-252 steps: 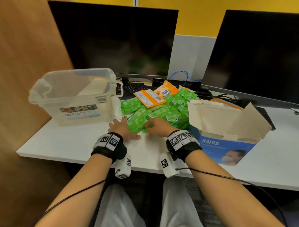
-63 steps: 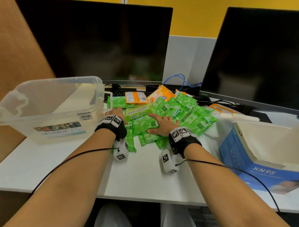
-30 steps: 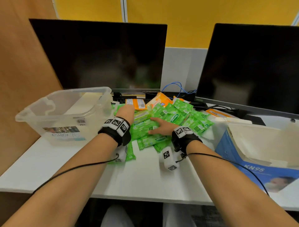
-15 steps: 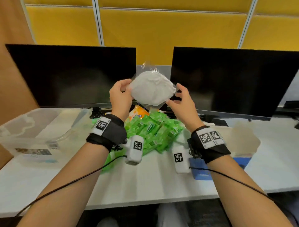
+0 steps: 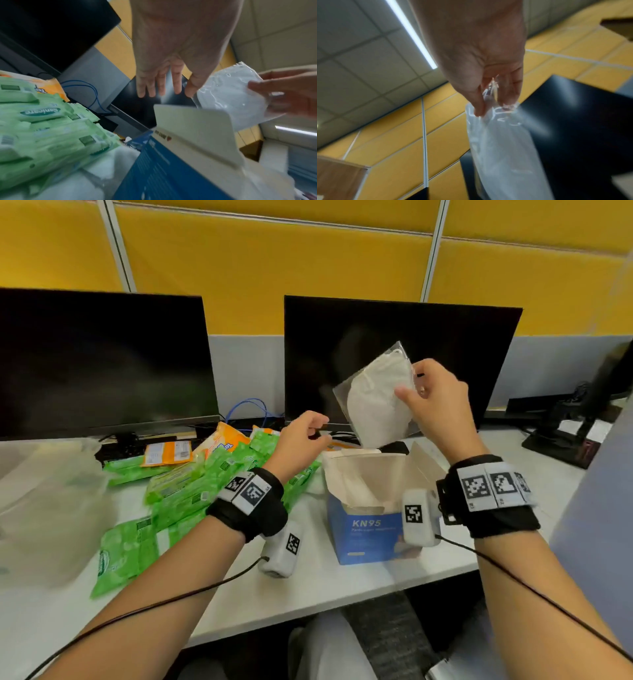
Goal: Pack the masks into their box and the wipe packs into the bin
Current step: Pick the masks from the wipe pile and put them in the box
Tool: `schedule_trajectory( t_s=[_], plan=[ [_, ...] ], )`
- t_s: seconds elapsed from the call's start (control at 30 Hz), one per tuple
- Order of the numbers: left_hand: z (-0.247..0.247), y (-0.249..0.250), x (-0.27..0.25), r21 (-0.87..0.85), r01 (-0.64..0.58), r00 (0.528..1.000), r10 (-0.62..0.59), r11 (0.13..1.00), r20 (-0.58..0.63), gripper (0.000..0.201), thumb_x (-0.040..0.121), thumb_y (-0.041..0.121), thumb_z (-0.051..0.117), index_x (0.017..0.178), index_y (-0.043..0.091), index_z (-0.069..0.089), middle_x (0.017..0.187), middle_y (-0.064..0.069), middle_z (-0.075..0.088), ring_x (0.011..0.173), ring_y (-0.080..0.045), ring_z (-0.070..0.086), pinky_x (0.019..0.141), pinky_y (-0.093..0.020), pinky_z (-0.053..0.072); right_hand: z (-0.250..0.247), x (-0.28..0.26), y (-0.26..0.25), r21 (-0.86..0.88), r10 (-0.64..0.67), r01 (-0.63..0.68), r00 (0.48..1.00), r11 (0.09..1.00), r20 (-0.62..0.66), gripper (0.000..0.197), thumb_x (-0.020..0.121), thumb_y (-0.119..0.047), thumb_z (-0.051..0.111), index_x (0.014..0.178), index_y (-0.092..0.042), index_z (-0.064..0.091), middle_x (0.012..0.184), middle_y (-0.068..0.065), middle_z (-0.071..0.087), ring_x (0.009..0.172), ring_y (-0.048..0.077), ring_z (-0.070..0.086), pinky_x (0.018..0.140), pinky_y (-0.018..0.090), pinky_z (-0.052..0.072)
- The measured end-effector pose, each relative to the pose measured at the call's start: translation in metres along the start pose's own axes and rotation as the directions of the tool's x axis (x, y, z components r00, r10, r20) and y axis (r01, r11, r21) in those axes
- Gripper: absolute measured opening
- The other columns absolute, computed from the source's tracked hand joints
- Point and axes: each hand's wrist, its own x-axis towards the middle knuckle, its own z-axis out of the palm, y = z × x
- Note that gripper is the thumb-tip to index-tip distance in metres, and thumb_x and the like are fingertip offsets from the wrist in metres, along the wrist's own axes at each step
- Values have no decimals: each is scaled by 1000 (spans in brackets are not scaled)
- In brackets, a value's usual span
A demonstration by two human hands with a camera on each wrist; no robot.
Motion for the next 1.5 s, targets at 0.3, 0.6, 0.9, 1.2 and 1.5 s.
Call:
schedule_trajectory(
  t_s=[0.3, 0.6, 0.9, 1.2, 1.5],
  plan=[
    [44, -15, -4, 197, 206, 960, -238, 958, 151, 38, 81, 8, 64, 118, 13, 58, 125, -13, 55, 118, -31, 51, 94, -33, 46, 11, -19, 35, -590, 81, 170, 923, 789, 375, 19, 93, -19, 54, 111, -20, 59, 106, 8, 64, 98, 30, 61, 80, 39, 48],
    [28, -36, -18, 84, 244, 965, -233, 966, -116, 31, 82, 9, 66, 112, 9, 64, 127, -9, 56, 118, -23, 51, 84, -22, 37, 67, -32, 54, -658, 288, 110, 836, 745, 466, 28, 97, -11, 45, 122, -9, 57, 118, 13, 61, 110, 30, 59, 89, 39, 48],
    [36, -48, -32, 52, 256, 961, -248, 965, -123, 39, 89, 33, 60, 127, 24, 52, 129, -10, 43, 97, -11, 37, 83, -21, 29, 94, -34, 21, -397, 383, -72, 466, 915, 798, 35, 100, -32, 43, 126, -11, 54, 121, 9, 61, 107, 24, 58, 94, 36, 46],
    [35, -61, -19, 30, 217, 975, -218, 976, 43, 40, 93, 31, 55, 133, 26, 51, 137, -7, 51, 129, -24, 42, 103, -36, 35, 94, -40, 14, -410, 506, -318, 339, 855, 793, 72, 95, -65, 20, 141, -12, 39, 131, 12, 56, 115, 26, 53, 95, 37, 42],
    [-2, -50, -16, 302, -79, 996, 67, 950, 51, 33, 99, 35, 43, 125, 23, 62, 126, -4, 55, 124, -21, 43, 101, -31, 30, 103, -22, -11, -401, 333, -50, 657, 915, 677, 56, 101, -48, 28, 143, -11, 39, 138, 14, 48, 125, 33, 48, 100, 38, 40]
  ],
)
